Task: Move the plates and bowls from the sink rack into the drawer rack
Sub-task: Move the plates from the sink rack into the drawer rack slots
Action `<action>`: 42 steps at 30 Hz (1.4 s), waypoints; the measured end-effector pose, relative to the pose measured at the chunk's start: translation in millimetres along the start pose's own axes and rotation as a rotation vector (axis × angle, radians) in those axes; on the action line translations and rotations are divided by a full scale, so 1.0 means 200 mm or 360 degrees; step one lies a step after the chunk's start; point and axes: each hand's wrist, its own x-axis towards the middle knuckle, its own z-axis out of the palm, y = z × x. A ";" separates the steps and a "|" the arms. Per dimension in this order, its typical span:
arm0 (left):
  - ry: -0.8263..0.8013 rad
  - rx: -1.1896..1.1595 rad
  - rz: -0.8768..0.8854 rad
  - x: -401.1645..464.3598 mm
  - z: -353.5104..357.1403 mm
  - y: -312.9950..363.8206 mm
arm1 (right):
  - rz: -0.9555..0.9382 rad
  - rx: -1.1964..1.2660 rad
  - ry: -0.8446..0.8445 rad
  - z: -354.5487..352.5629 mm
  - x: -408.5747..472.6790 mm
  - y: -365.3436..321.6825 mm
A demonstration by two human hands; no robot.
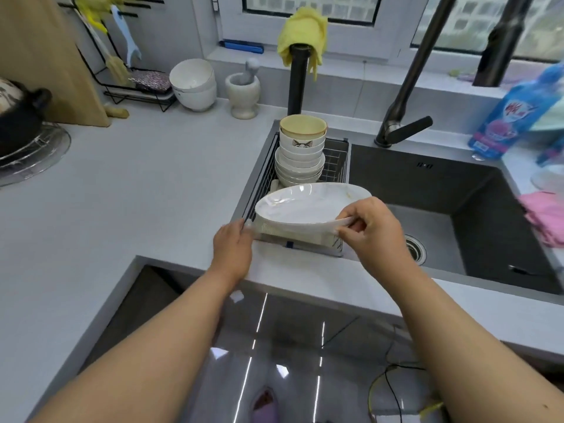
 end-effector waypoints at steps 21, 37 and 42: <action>0.0730 -0.2004 -0.0888 -1.59 -0.37 0.11 | -0.0012 0.0798 -0.0672 -0.12 -0.89 -0.41; 0.1240 -0.2080 -0.1050 -2.49 -0.55 -0.23 | 0.0540 0.1363 -0.1781 0.17 -1.55 -0.82; 0.1347 -0.1854 -0.1213 -2.82 -0.64 -0.38 | 0.0468 0.1287 -0.1884 0.23 -1.86 -0.98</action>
